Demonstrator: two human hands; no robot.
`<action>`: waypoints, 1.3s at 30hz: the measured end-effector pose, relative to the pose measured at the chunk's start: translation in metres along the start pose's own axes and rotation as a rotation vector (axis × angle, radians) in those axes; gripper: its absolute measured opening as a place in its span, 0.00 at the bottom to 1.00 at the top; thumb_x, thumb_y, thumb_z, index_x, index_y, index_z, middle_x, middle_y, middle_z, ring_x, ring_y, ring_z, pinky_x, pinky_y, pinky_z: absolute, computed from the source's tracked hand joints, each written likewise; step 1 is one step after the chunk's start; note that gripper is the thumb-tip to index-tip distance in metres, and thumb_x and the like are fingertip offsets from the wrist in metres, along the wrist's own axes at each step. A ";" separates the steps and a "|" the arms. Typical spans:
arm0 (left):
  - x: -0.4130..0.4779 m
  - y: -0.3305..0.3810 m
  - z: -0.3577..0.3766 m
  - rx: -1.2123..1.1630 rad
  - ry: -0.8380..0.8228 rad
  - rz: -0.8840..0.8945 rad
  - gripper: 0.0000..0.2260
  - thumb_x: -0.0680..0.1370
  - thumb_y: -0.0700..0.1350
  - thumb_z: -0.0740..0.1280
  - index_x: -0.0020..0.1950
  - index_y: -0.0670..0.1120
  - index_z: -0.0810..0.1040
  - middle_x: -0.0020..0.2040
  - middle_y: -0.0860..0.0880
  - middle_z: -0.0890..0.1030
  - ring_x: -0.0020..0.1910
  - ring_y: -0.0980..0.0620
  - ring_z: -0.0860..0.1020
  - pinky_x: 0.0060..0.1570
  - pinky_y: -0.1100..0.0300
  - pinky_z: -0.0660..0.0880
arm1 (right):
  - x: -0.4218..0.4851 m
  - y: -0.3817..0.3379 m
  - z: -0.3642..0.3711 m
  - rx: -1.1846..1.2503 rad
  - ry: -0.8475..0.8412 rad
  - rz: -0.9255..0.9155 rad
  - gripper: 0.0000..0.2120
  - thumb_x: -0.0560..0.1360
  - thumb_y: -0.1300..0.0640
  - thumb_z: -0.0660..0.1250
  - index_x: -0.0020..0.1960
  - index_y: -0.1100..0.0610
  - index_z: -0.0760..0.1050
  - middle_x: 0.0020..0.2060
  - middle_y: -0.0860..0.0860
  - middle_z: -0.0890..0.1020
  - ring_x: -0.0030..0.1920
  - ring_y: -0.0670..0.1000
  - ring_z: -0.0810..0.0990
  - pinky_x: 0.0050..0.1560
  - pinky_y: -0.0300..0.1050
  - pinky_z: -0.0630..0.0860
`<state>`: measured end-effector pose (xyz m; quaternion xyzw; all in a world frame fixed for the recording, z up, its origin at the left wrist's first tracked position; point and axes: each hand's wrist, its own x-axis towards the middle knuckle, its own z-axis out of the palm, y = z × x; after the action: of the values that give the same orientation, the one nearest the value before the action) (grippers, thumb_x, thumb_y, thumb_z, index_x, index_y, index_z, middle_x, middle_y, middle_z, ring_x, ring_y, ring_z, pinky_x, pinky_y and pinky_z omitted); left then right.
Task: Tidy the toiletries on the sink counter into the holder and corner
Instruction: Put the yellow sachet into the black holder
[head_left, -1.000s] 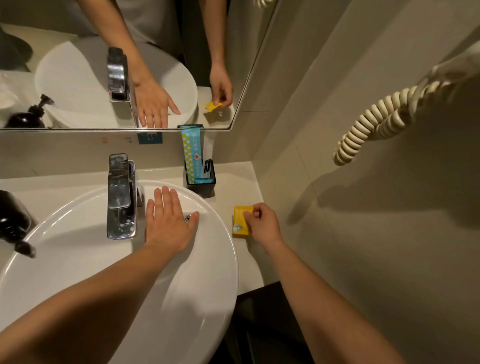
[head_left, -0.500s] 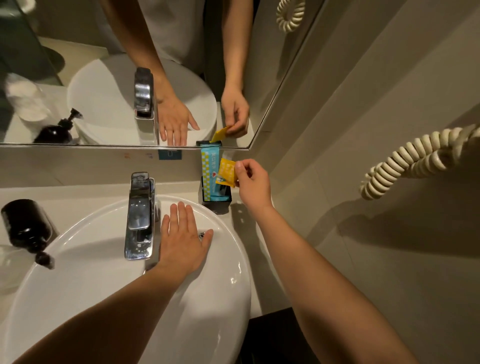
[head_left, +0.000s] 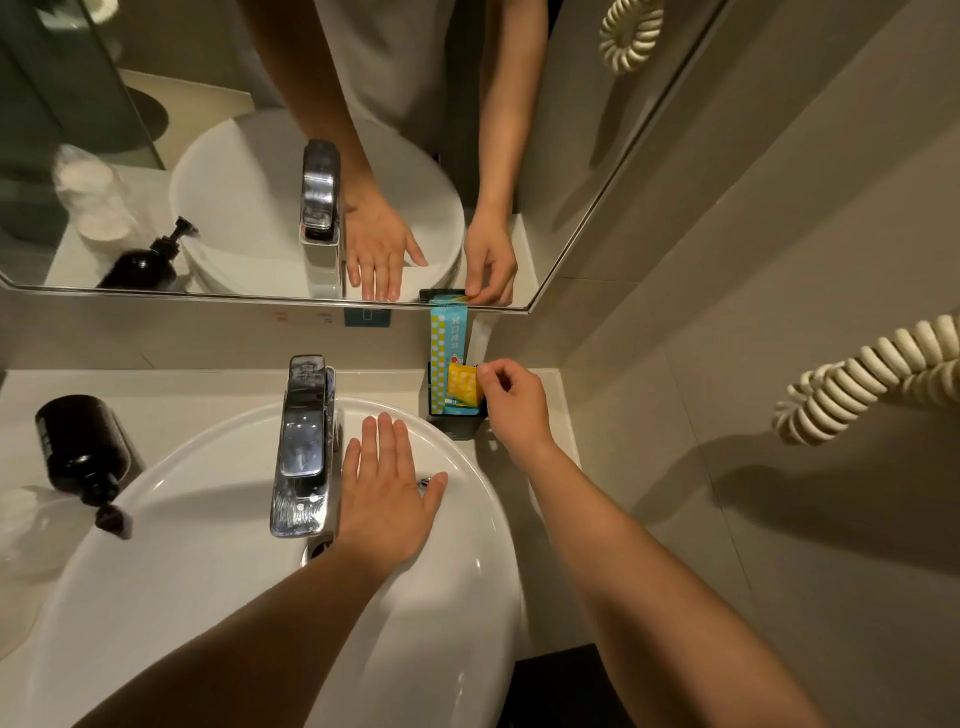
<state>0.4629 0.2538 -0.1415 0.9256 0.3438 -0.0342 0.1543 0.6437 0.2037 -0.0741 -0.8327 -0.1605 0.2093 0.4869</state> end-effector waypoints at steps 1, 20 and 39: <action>0.000 0.000 0.000 0.001 -0.005 0.000 0.39 0.80 0.67 0.39 0.81 0.42 0.36 0.83 0.41 0.37 0.80 0.43 0.33 0.76 0.48 0.29 | 0.000 0.003 0.000 -0.002 0.002 0.004 0.10 0.81 0.50 0.64 0.48 0.53 0.80 0.44 0.48 0.83 0.45 0.46 0.83 0.43 0.39 0.81; 0.000 -0.002 0.004 0.001 -0.001 0.004 0.39 0.80 0.67 0.38 0.81 0.42 0.36 0.83 0.42 0.37 0.81 0.44 0.33 0.77 0.47 0.31 | -0.005 0.015 0.003 -0.051 0.034 0.065 0.03 0.78 0.58 0.70 0.51 0.55 0.81 0.50 0.53 0.82 0.50 0.52 0.82 0.54 0.47 0.82; -0.015 0.002 -0.055 -0.074 -0.111 0.116 0.34 0.83 0.62 0.51 0.83 0.43 0.49 0.84 0.42 0.49 0.82 0.42 0.45 0.79 0.46 0.44 | -0.095 0.012 -0.044 -0.618 -0.068 -0.155 0.27 0.78 0.43 0.66 0.75 0.47 0.66 0.74 0.47 0.71 0.73 0.50 0.68 0.72 0.49 0.66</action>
<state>0.4503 0.2599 -0.0862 0.9343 0.2816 -0.0639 0.2088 0.5845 0.1209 -0.0469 -0.9189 -0.2957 0.1406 0.2199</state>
